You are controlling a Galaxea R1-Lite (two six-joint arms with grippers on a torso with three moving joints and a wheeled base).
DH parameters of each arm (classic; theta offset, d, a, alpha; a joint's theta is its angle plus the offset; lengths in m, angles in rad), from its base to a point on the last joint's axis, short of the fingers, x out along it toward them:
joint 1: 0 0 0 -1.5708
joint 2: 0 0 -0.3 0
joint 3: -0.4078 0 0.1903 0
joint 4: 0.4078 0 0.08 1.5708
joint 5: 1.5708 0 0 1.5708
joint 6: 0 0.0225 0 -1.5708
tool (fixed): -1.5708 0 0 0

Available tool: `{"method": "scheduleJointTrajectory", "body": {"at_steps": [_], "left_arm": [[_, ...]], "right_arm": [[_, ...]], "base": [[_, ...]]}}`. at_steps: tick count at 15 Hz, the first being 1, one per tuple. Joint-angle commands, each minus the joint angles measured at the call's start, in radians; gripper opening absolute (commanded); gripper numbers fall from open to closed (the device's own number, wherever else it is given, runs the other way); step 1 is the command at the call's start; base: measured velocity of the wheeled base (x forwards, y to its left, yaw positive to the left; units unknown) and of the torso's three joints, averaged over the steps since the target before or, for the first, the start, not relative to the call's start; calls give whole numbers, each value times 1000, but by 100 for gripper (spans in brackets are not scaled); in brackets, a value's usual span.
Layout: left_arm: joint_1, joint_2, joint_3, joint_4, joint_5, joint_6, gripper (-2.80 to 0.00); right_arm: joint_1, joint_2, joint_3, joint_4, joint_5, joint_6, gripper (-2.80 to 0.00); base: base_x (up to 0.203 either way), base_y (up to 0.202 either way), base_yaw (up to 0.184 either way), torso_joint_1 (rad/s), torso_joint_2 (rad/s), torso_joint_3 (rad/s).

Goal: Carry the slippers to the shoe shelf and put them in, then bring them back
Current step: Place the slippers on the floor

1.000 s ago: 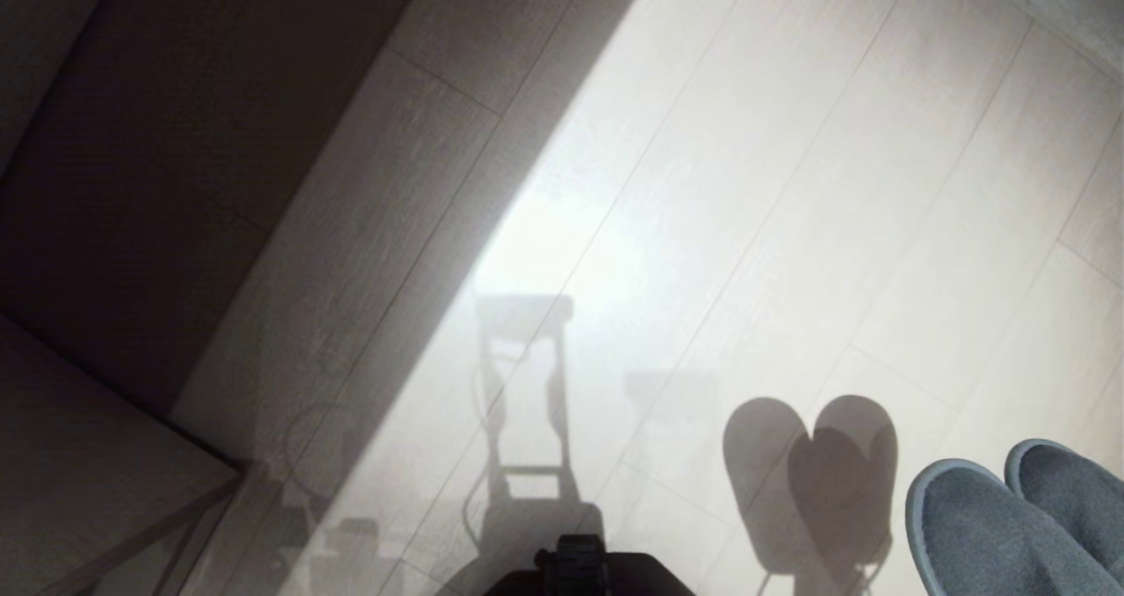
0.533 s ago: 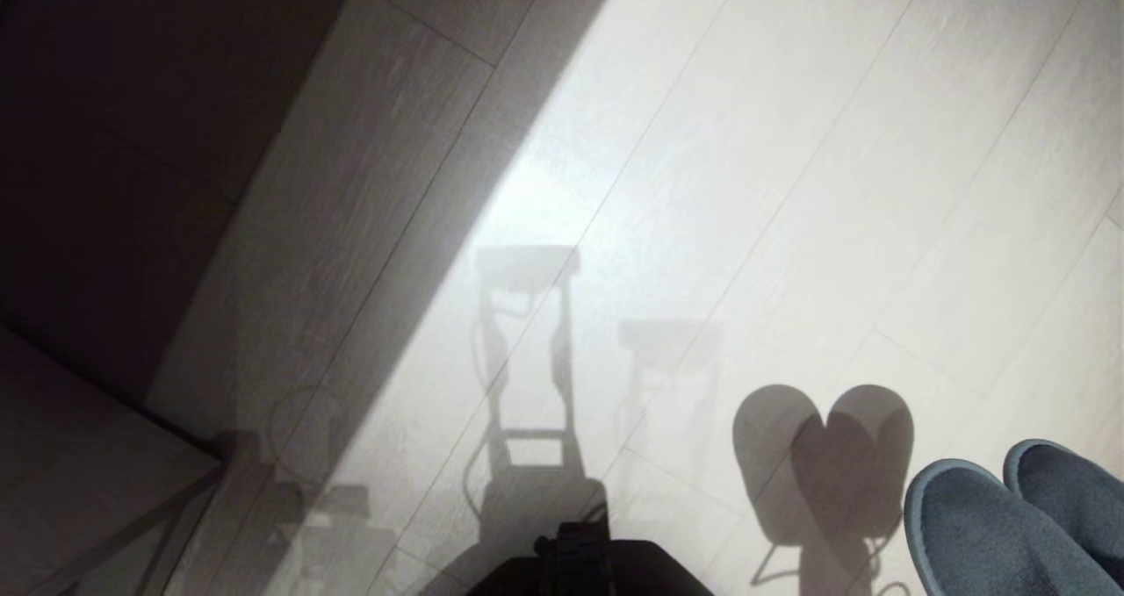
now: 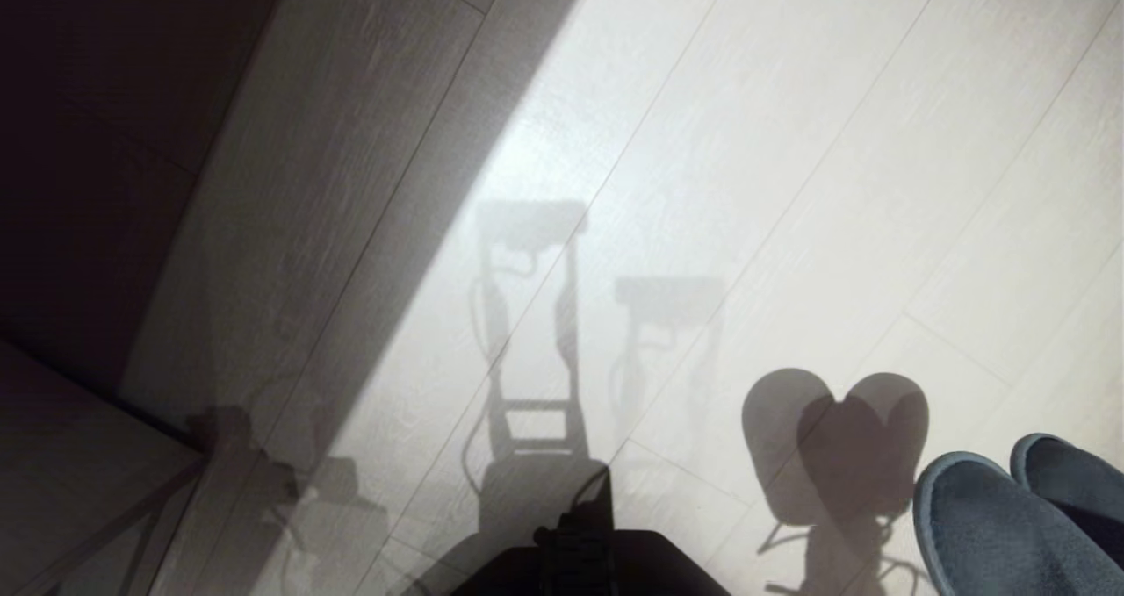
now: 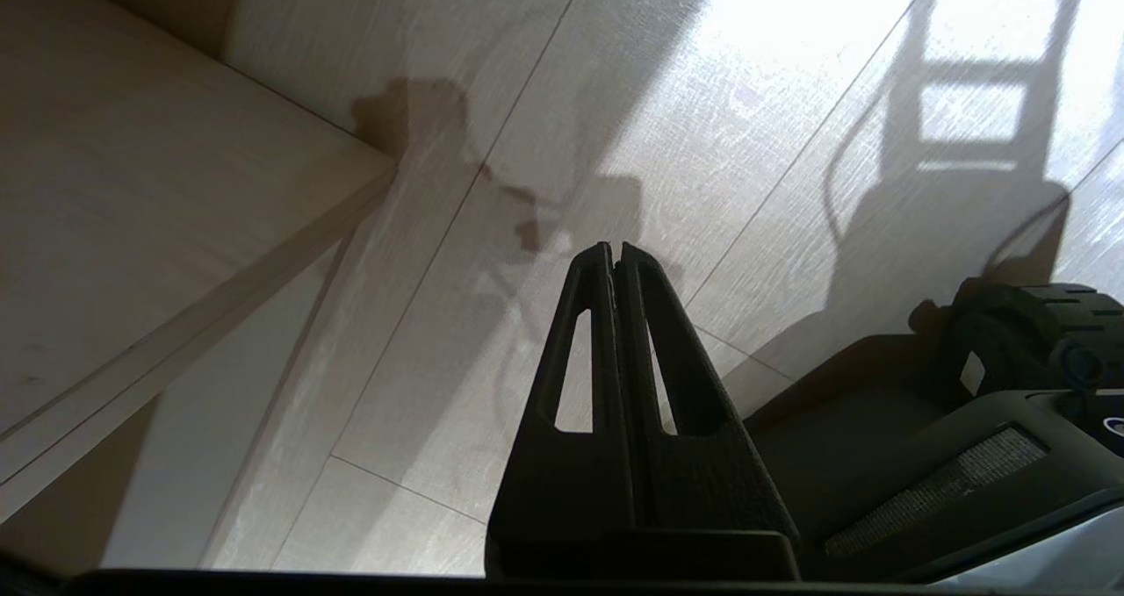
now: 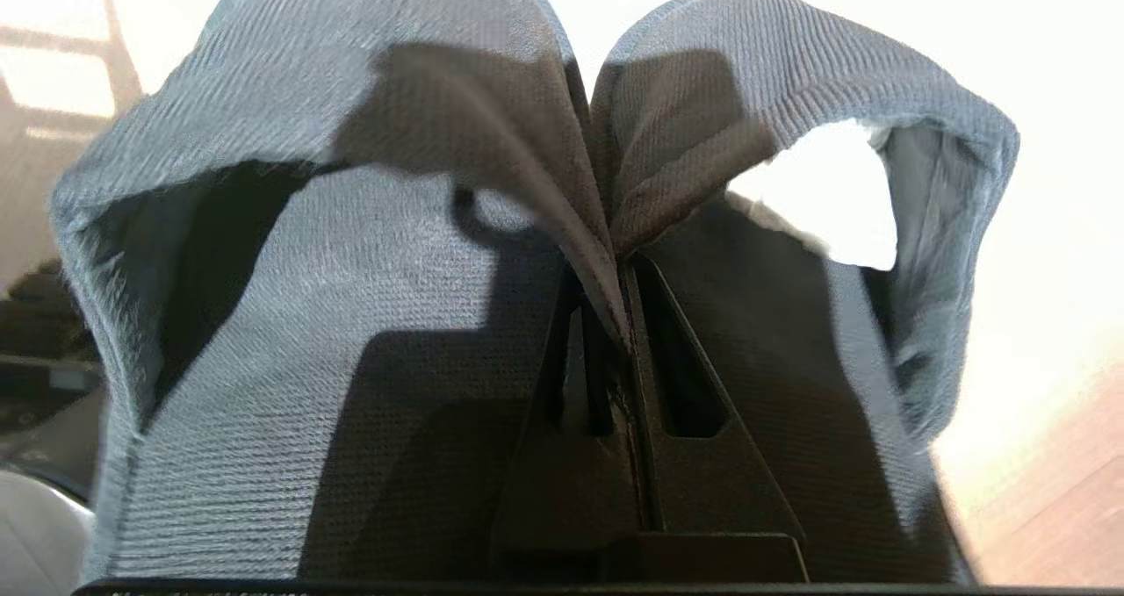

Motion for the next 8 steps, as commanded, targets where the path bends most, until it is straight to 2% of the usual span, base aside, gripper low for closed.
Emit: {"method": "scheduleJointTrajectory", "body": {"at_steps": [1,4,6,8], "left_arm": [[0,-1,2,0,0,1,-280],[0,-1,2,0,0,3,-280],[0,-1,2,0,0,3,-280],[0,-1,2,0,0,3,-280]], "right_arm": [[-1,17,-48,16,2,-1,-280],[2,175,-165,9,1,-4,-280],[18,343,-212,-106,3,-30,-280],[28,601,-243,-286,24,-82,-280]], "base": [[0,0,0,0,0,0],[0,0,0,0,0,0],[0,0,0,0,0,0],[0,0,0,0,0,0]]}}
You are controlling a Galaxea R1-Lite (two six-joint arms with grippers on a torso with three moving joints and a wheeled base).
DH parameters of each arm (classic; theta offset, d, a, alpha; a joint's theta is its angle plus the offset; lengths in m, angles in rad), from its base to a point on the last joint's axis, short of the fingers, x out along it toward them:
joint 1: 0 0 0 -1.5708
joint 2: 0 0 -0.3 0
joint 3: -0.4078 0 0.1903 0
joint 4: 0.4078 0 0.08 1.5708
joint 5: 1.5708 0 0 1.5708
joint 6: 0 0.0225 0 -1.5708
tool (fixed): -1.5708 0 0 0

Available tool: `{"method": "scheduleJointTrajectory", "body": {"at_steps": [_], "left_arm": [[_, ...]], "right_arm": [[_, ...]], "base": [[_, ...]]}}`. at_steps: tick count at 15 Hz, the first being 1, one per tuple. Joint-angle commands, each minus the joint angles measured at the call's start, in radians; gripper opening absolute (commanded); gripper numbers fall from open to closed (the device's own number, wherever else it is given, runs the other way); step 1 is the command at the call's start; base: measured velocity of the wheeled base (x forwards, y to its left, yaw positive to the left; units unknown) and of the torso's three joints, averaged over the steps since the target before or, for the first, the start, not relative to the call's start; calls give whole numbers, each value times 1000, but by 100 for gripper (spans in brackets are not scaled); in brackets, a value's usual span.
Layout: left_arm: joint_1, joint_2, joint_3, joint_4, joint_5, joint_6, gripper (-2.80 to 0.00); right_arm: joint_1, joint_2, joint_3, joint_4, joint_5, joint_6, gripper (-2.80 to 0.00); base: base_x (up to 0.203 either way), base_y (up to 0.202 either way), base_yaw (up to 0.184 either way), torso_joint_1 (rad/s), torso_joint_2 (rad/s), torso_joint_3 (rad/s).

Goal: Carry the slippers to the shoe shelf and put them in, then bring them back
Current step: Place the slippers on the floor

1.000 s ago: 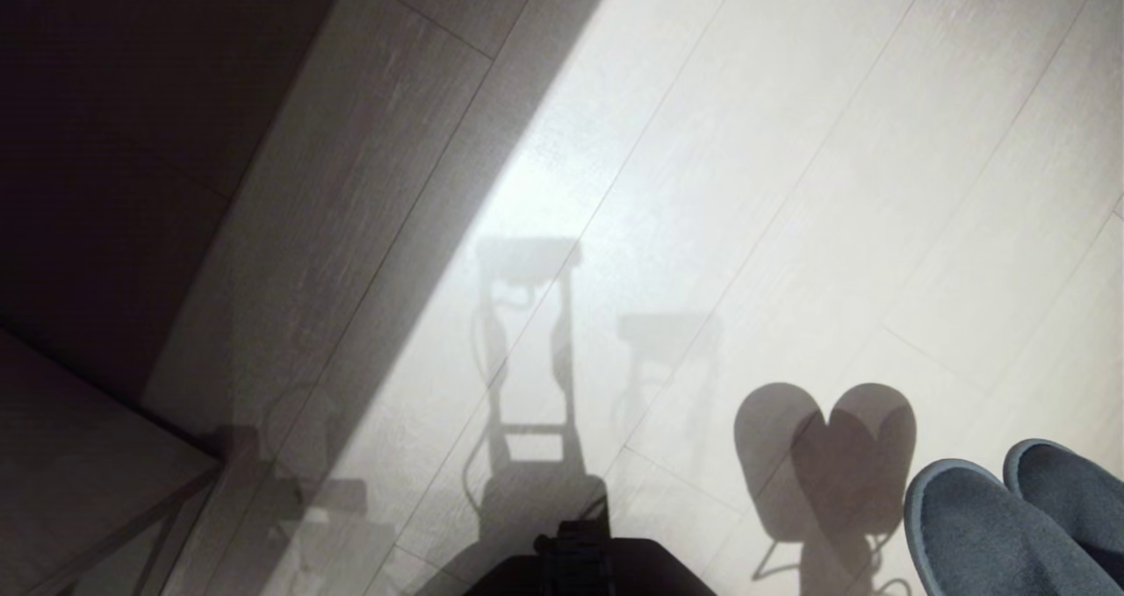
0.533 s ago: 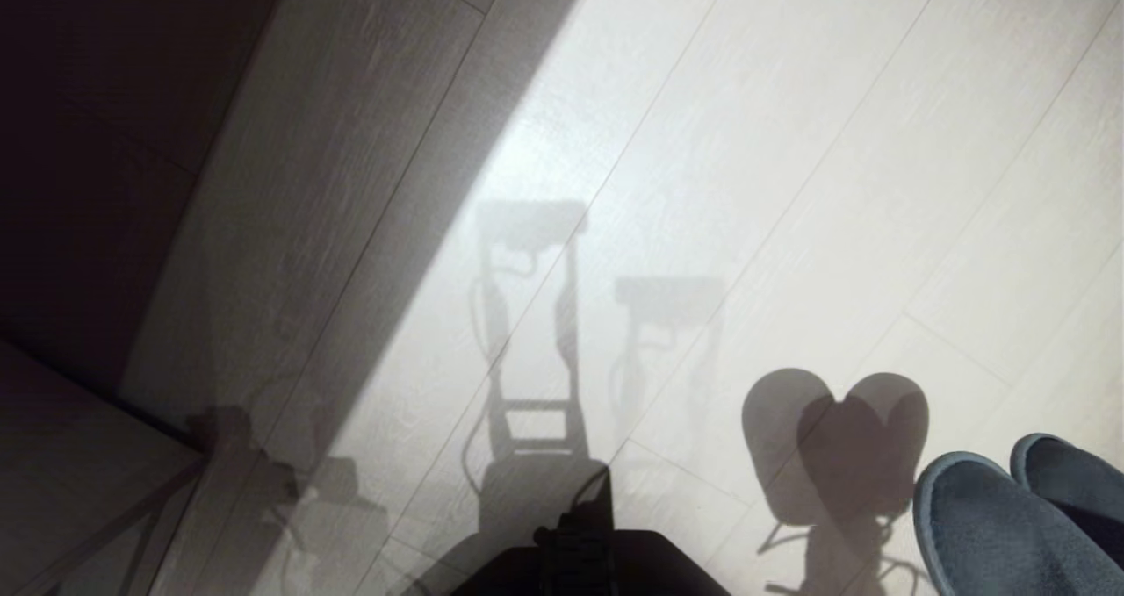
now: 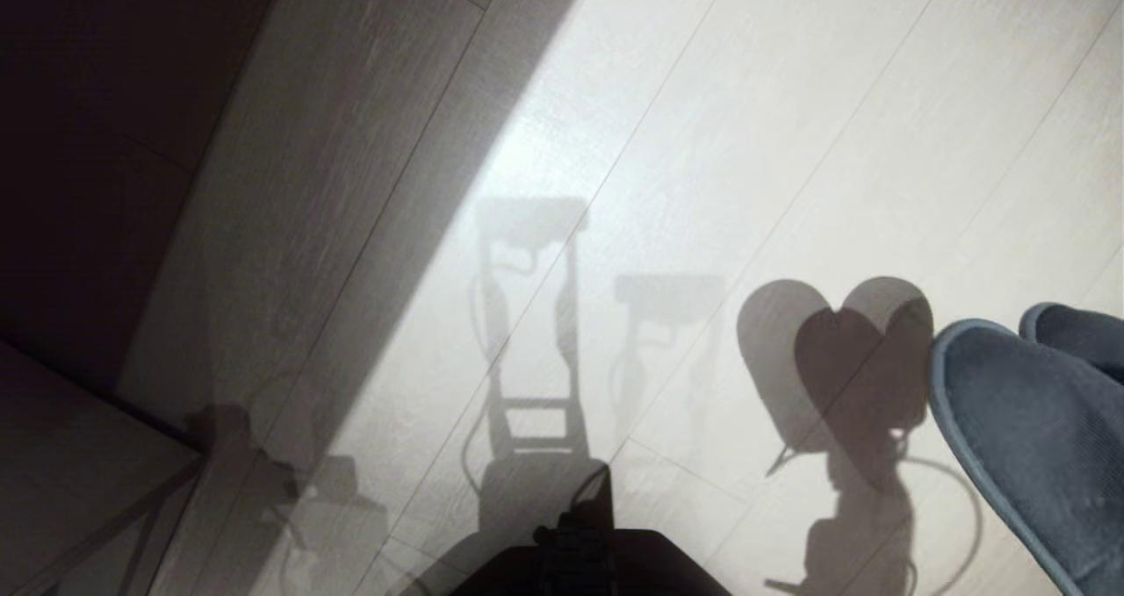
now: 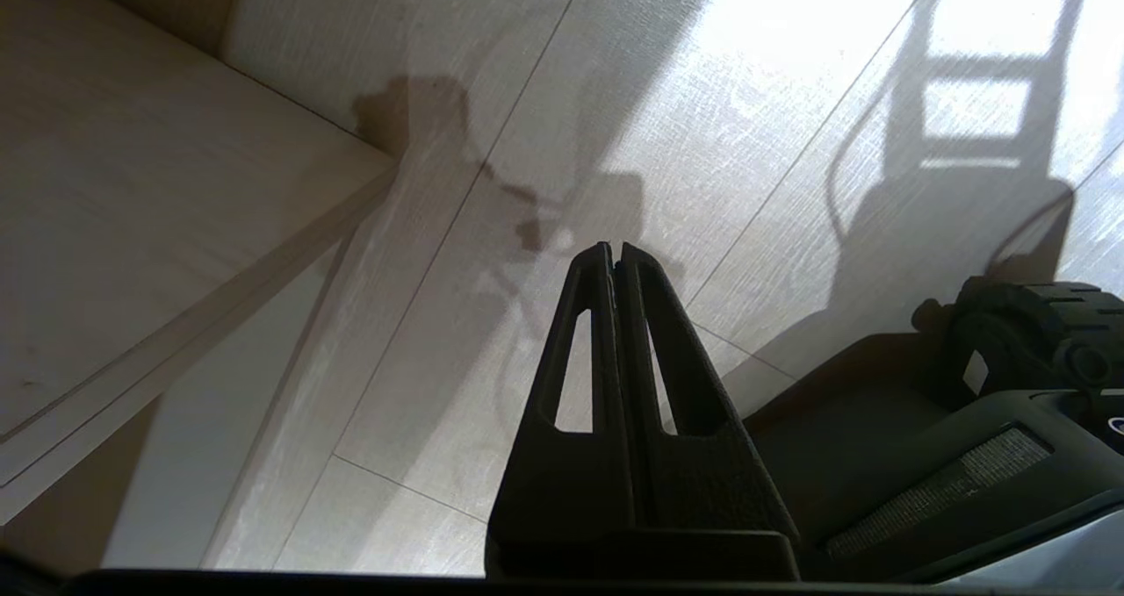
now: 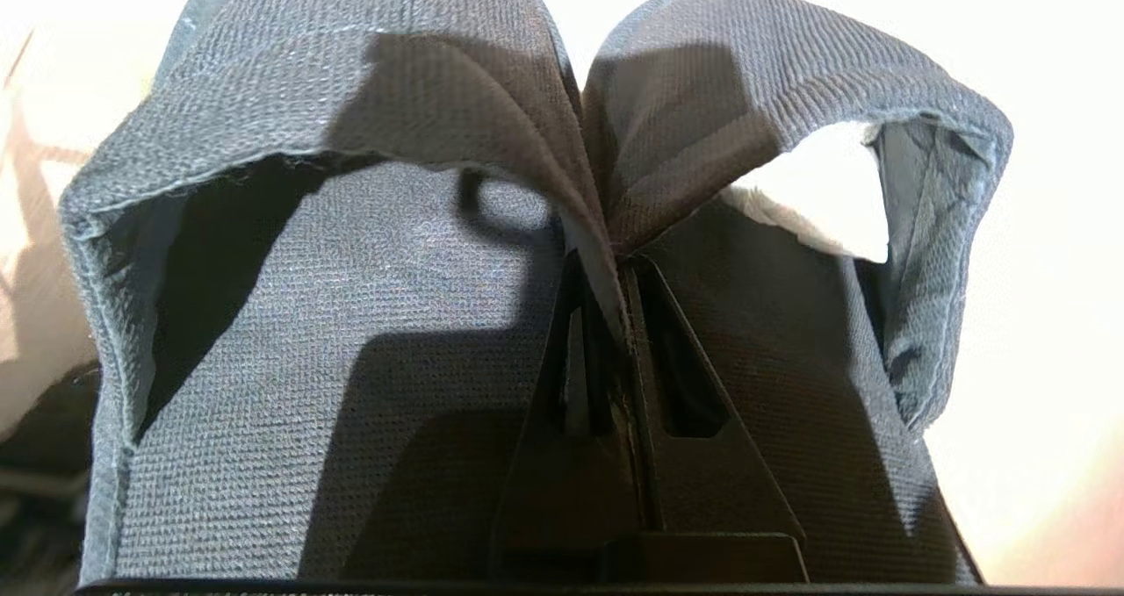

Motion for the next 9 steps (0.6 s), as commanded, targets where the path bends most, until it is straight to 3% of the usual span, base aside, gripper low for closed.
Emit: {"method": "scheduleJointTrajectory", "body": {"at_steps": [1,5,9], "left_arm": [[0,0,2,0,0,0,-280],[0,0,2,0,0,3,-280],[0,0,2,0,0,4,-280]], "right_arm": [[7,301,-27,-156,20,-37,-280],[12,730,-152,-509,117,-177,-280],[13,1039,-535,-705,180,-245,-280]], "base": [[0,0,0,0,0,0],[0,0,0,0,0,0],[0,0,0,0,0,0]]}}
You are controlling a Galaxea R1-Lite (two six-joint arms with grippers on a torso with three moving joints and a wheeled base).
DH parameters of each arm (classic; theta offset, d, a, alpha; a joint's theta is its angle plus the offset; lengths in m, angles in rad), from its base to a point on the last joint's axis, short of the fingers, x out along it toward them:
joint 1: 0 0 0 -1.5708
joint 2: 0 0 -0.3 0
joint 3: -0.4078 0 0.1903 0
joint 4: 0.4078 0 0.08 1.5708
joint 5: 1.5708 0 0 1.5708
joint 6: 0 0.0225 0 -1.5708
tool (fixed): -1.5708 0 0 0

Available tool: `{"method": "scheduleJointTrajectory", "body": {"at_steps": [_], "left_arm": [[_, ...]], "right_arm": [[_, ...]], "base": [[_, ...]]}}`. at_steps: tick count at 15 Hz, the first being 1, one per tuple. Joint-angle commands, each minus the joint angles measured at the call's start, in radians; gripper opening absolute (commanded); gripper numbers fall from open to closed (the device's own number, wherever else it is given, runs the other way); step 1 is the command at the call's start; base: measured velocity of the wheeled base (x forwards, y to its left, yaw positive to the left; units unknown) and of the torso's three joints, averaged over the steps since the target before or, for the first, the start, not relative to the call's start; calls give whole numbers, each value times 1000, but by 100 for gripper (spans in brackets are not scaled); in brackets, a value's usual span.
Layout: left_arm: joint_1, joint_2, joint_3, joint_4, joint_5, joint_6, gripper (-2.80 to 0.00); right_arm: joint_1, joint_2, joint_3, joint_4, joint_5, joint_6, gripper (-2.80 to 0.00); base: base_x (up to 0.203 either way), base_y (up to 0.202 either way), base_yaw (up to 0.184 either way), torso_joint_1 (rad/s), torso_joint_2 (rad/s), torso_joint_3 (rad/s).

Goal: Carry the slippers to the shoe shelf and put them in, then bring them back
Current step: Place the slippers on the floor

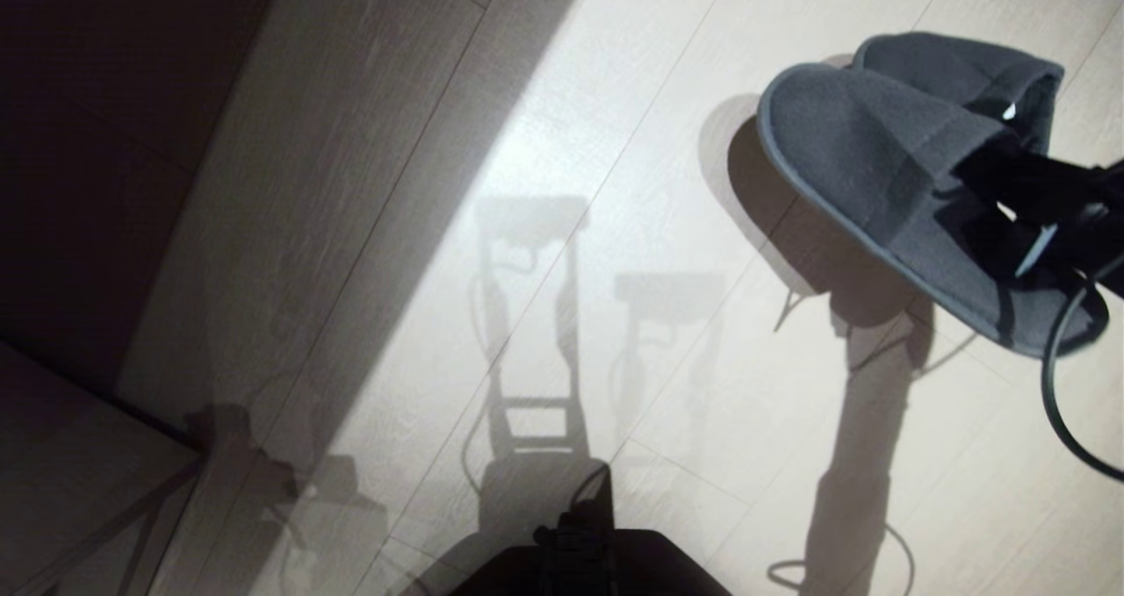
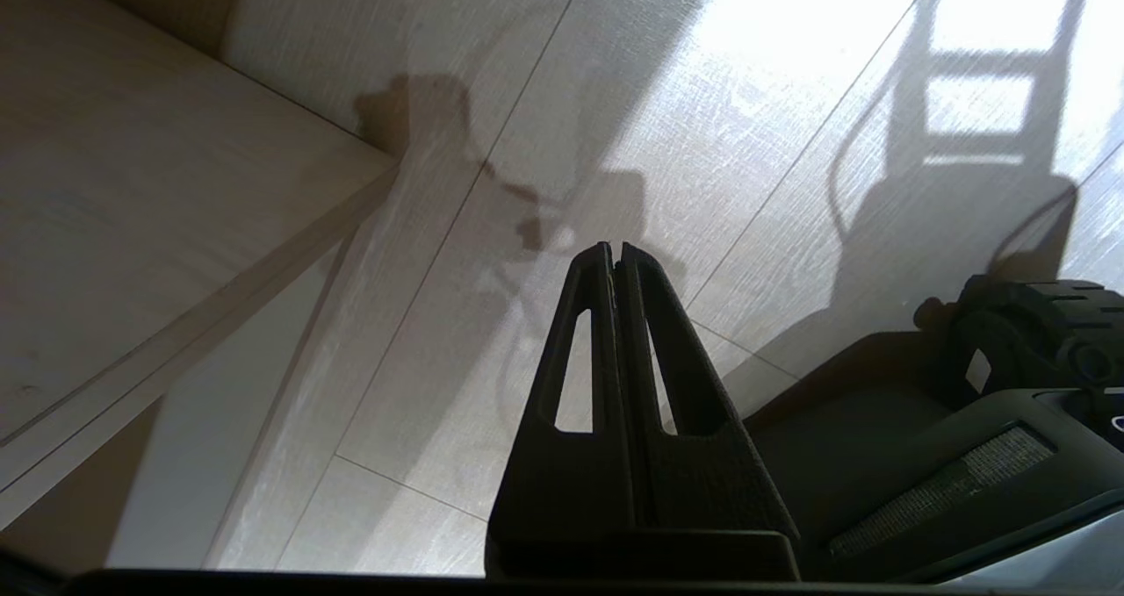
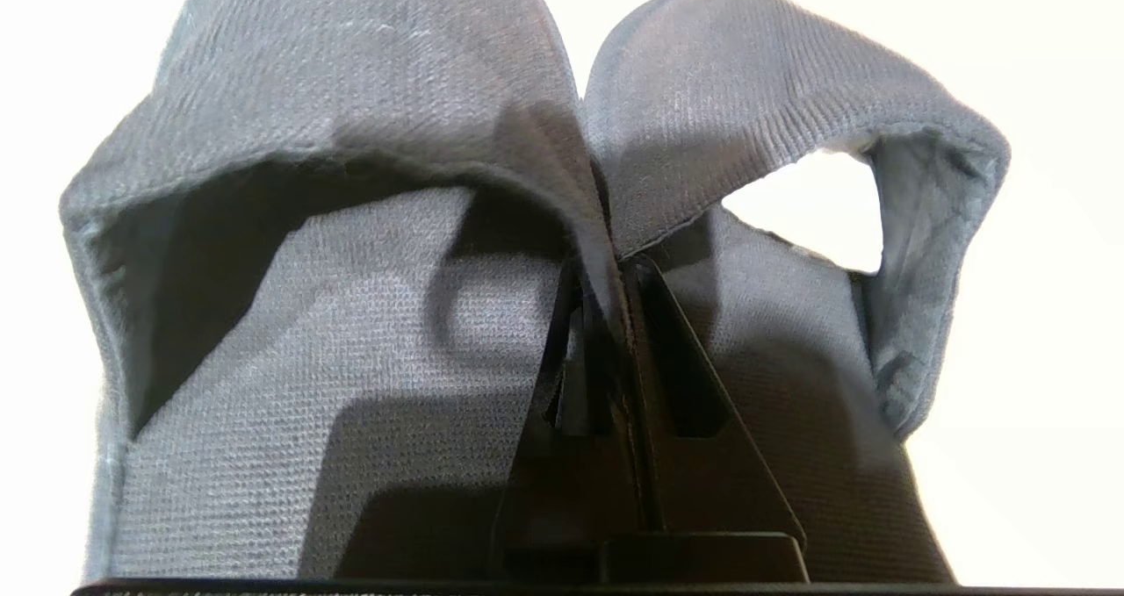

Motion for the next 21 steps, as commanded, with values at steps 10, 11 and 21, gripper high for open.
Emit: {"method": "scheduleJointTrajectory", "body": {"at_steps": [10,11,21], "left_arm": [[0,0,2,0,0,-1,-280],[0,0,2,0,0,-1,-280],[0,0,2,0,0,-1,-280]], "right_arm": [[86,470,-489,-182,-187,98,-280],[92,475,-488,-190,-177,102,-280],[81,543,-547,-28,311,-123,-280]], "base": [[0,0,0,0,0,0],[0,0,0,0,0,0],[0,0,0,0,0,0]]}}
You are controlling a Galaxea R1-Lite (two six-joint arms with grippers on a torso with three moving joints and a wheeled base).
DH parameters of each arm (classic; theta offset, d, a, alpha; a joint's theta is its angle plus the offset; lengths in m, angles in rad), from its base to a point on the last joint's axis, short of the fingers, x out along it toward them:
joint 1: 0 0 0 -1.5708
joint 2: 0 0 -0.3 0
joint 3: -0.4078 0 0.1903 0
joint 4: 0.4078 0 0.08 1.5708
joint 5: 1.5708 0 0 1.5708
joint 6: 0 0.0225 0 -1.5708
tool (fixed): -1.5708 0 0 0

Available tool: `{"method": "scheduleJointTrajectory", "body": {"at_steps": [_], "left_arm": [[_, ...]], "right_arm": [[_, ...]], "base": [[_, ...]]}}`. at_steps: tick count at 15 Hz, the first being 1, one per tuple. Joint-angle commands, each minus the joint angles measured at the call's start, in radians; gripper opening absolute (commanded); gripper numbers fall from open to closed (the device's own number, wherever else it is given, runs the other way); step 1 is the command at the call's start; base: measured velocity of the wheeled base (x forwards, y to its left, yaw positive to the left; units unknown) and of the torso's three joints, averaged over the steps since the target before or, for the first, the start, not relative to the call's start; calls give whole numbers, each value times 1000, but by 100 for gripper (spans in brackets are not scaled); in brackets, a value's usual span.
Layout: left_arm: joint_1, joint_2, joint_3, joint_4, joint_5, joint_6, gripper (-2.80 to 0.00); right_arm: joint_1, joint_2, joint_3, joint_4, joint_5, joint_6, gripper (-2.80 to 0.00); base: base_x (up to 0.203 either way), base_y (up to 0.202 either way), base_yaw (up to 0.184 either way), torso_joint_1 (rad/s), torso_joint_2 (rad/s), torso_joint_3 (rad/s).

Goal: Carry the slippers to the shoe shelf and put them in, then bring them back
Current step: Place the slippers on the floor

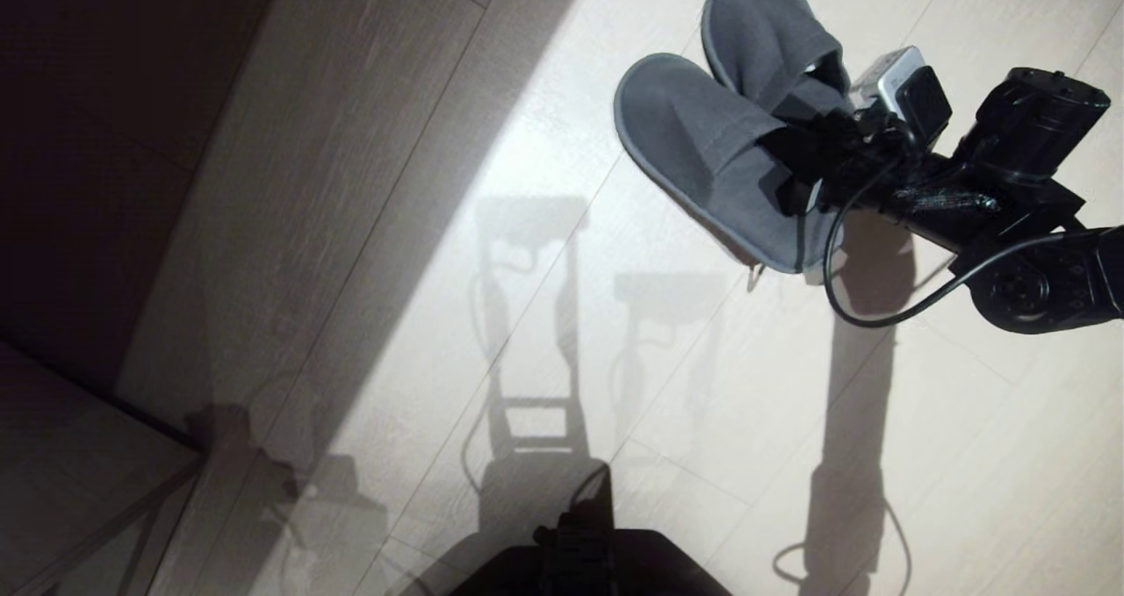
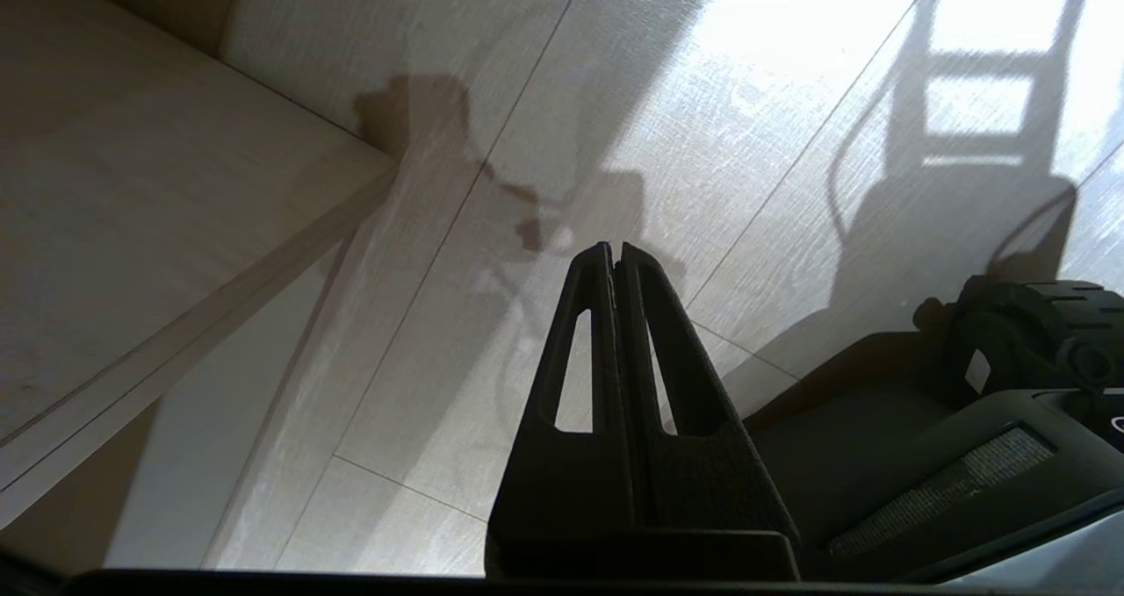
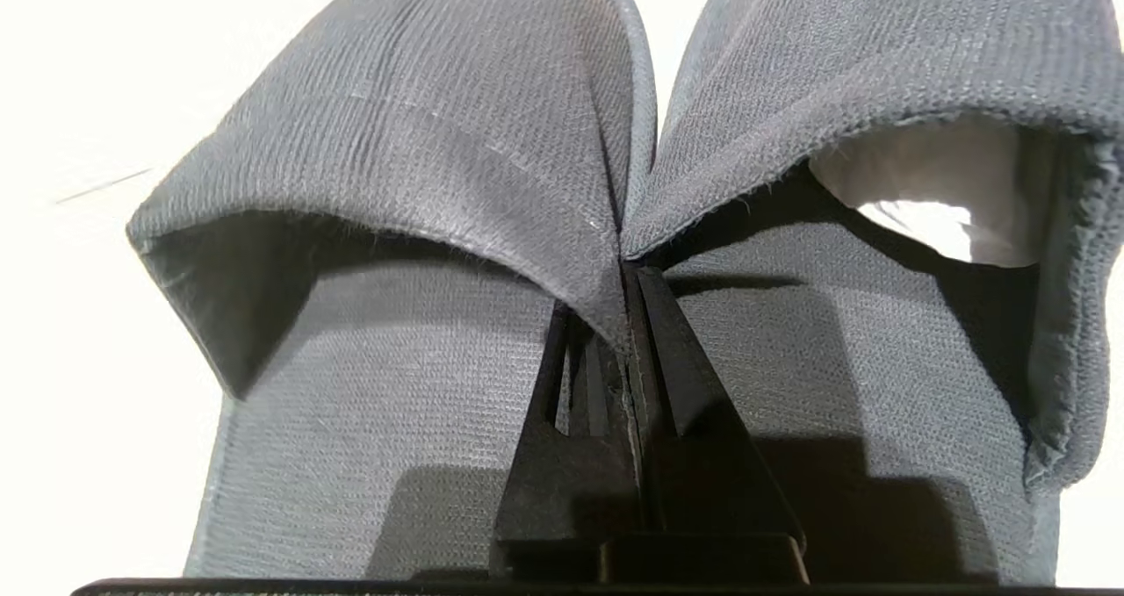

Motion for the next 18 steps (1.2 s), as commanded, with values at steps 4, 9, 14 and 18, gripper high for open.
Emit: {"method": "scheduleJointTrajectory", "body": {"at_steps": [4,9,14,18], "left_arm": [[0,0,2,0,0,0,-280],[0,0,2,0,0,-2,-280],[0,0,2,0,0,-3,-280],[0,0,2,0,0,-2,-280]], "right_arm": [[-15,29,-33,13,1,-16,0],[-15,15,-4,20,-5,22,0],[-14,-110,145,20,-11,24,0],[-12,-296,322,19,-112,36,0]], "base": [[0,0,0,0,0,0],[0,0,0,0,0,0],[0,0,0,0,0,0],[0,0,0,0,0,0]]}}
